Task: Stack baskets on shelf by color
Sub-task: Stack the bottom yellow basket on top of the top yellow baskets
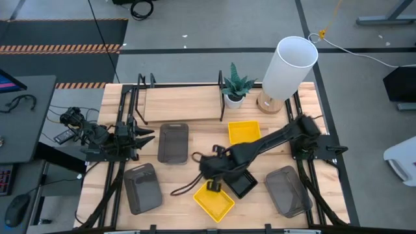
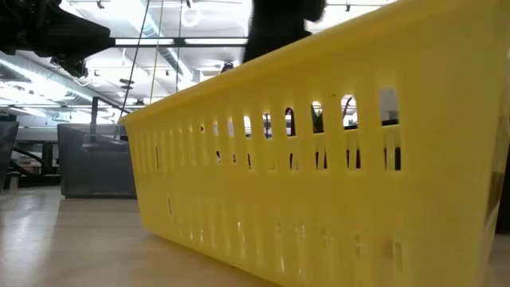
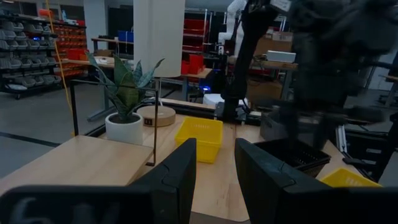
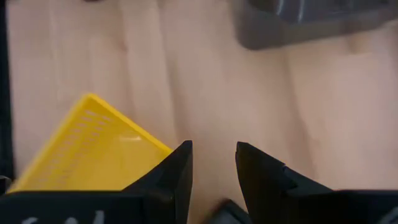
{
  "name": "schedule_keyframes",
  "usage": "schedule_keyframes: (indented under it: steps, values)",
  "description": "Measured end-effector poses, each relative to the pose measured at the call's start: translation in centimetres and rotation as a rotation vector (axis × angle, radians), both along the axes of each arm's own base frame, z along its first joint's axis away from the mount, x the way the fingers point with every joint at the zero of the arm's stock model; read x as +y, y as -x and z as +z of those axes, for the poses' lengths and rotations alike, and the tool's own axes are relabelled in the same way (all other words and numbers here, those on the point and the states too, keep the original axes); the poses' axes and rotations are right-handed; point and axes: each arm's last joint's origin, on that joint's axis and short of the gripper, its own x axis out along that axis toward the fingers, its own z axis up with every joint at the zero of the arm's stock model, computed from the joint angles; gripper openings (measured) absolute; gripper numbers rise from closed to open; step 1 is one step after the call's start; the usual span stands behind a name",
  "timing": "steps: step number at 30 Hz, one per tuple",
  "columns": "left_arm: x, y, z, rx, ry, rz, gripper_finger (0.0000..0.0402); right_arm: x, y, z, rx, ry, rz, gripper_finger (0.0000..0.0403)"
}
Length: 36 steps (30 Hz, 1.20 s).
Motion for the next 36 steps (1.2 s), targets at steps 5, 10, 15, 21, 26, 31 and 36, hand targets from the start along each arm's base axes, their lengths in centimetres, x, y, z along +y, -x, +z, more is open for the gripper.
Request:
schedule_keyframes:
  steps: [5,10,15,21,26,31,36]
  values:
    - [0.0,0.0,0.0,0.000,0.000,0.000,0.0117,2.1,-2.5,-0.2,0.027,-0.022,0.050,0.0131]
    - [0.0,0.0,0.0,0.000,0.000,0.000,0.0117,3.3,-3.7,-1.0,0.128,-0.069,0.042,0.0149]
    - [0.0,0.0,0.0,0.000,0.000,0.000,0.0117,3.5,-3.3,-1.6,0.285,-0.169,-0.123,0.0157]
    - [0.0,0.0,0.0,0.000,0.000,0.000,0.0117,3.8,-2.2,-1.8,0.390,-0.172,-0.246,0.0158]
    - [0.0,0.0,0.0,0.000,0.000,0.000,0.0117,3.8,-2.3,-2.2,0.388,-0.175,-0.273,0.0158]
    - [0.0,0.0,0.0,-0.001,0.001,0.000,0.0117,4.0,-2.8,-3.6,0.401,-0.161,-0.263,0.0158]
    - [0.0,0.0,0.0,-0.002,0.002,0.000,0.0117,4.1,-2.9,-5.0,0.437,-0.140,-0.242,0.0158]
